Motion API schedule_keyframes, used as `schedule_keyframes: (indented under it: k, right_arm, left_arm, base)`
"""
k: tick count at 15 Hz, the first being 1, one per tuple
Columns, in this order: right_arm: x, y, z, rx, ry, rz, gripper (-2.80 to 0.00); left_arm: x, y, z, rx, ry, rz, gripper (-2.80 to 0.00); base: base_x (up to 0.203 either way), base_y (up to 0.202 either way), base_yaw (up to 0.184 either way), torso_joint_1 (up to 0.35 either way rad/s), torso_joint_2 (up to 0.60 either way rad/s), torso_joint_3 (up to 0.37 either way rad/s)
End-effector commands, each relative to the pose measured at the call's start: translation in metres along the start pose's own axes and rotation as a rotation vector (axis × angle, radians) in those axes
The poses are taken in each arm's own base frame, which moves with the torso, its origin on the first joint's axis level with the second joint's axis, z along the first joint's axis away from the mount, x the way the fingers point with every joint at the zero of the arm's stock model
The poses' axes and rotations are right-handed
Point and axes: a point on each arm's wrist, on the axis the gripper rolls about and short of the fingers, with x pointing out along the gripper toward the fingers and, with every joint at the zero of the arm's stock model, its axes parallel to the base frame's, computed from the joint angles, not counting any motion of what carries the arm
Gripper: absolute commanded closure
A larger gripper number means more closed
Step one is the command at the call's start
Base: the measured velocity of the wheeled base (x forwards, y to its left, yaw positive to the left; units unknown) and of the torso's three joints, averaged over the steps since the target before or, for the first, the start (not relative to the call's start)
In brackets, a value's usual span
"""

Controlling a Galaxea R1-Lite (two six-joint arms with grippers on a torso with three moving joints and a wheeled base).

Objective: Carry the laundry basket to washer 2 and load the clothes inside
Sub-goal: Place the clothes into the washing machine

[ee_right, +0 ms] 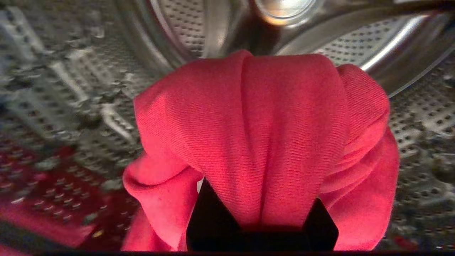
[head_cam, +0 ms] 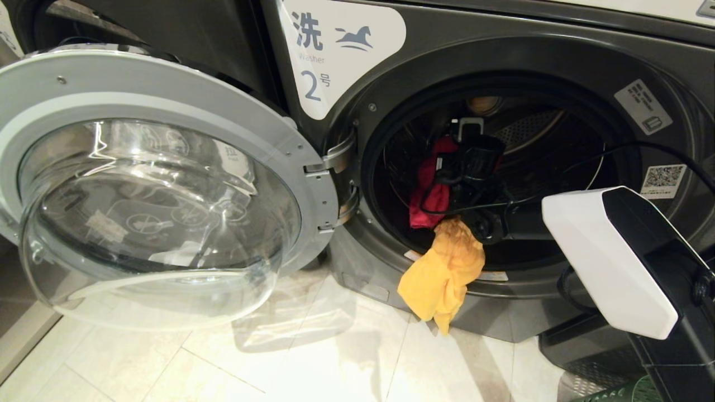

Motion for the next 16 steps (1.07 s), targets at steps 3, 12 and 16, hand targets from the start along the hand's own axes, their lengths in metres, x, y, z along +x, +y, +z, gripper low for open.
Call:
schedule_keyframes:
  k: [3,12,16]
  right_arm:
    - [-0.001,0.001,-0.012,-0.032,0.043,0.006,-2.8]
    - [-0.011,-0.003,-0.027,0.03,0.255,0.018,-2.8]
    - [-0.033,-0.016,-0.02,-0.014,0.371,0.063,-2.8]
  left_arm:
    - [0.0,0.0,0.0,-0.001,0.0,0.002,0.0]
    - [0.0,0.0,0.0,-0.001,0.0,0.002,0.0]
    - [0.0,0.0,0.0,-0.001,0.0,0.002,0.0]
  base:
    - [0.0,0.0,0.0,0.0,0.0,0.0]
    - [0.0,0.0,0.0,0.0,0.0,0.0]
    - [0.0,0.0,0.0,0.0,0.0,0.0]
